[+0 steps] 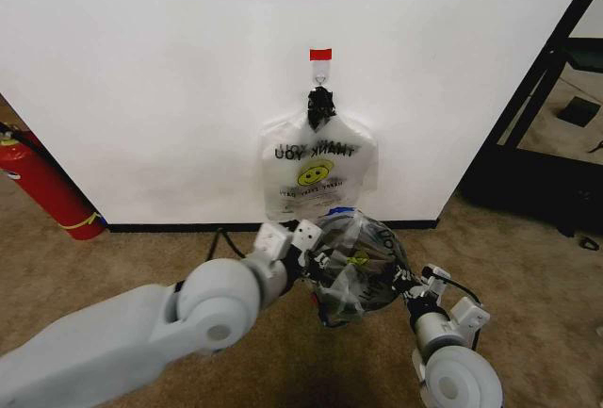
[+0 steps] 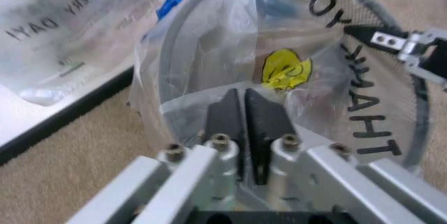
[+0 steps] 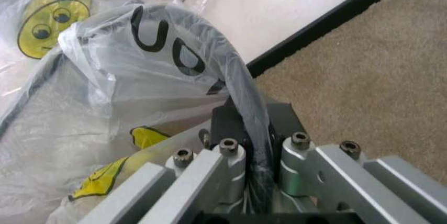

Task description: Pick up the garbage bag from the wall and place it over the trash bin.

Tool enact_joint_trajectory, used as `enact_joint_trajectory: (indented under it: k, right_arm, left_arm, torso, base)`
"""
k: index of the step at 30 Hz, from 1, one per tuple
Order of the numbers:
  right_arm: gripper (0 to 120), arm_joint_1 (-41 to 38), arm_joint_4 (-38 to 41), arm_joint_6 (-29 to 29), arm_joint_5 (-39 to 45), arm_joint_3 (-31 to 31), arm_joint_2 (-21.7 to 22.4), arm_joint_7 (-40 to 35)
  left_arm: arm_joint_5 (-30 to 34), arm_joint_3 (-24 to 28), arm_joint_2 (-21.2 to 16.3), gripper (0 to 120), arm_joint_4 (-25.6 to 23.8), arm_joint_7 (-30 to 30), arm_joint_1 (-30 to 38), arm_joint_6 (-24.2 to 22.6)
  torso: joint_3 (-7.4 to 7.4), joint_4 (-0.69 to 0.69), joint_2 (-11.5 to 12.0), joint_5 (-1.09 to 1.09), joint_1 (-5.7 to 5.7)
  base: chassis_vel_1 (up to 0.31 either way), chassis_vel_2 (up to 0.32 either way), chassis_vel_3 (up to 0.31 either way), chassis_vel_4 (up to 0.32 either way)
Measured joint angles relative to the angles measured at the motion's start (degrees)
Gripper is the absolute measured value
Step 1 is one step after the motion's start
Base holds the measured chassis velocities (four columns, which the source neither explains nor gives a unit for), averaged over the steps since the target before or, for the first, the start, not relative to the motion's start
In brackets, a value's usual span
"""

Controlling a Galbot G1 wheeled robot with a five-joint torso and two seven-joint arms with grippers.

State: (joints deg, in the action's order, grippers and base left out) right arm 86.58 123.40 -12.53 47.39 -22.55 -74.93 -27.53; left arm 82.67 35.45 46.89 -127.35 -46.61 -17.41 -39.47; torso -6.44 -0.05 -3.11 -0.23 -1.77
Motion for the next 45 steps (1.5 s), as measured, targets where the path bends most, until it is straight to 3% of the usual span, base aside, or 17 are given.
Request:
enact_joint_trajectory:
  k: [13, 30, 37, 45]
  right_arm:
    - [1, 0.03, -0.32, 1.12, -3.15, 0.04, -0.35, 0.54]
    - [1, 0.28, -0.27, 1.48, -4.04, 0.61, 0.12, 0.95]
    - [1, 0.51, -0.01, 1.47, -4.56, 1.22, 0.13, 1.07]
    - [1, 0.74, 0.49, 1.47, -4.79, 1.27, 0.22, 1.15]
  left_arm:
    - [4.29, 12.13, 9.33, 0, 10.33, -4.62, 8.07, -1.78]
    - [5.71, 16.06, 15.19, 0, 16.15, -5.94, 10.12, -2.78]
    - [6.40, 17.63, 19.22, 0, 21.22, -6.24, 10.98, -2.77]
    - [5.52, 18.90, 21.03, 0, 25.12, -6.06, 11.20, -2.66]
  torso:
    - [0.00, 0.00, 0.00, 0.00, 0.00]
    - [0.01, 0.00, 0.00, 0.01, 0.00]
    - [0.00, -0.01, 0.00, 0.00, 0.01]
    - [0.01, -0.01, 0.00, -0.01, 0.00]
  base:
    - [0.000, 0.000, 0.000, 0.000]
    - [0.000, 0.000, 0.000, 0.000]
    - [0.000, 0.000, 0.000, 0.000]
    - [0.000, 0.000, 0.000, 0.000]
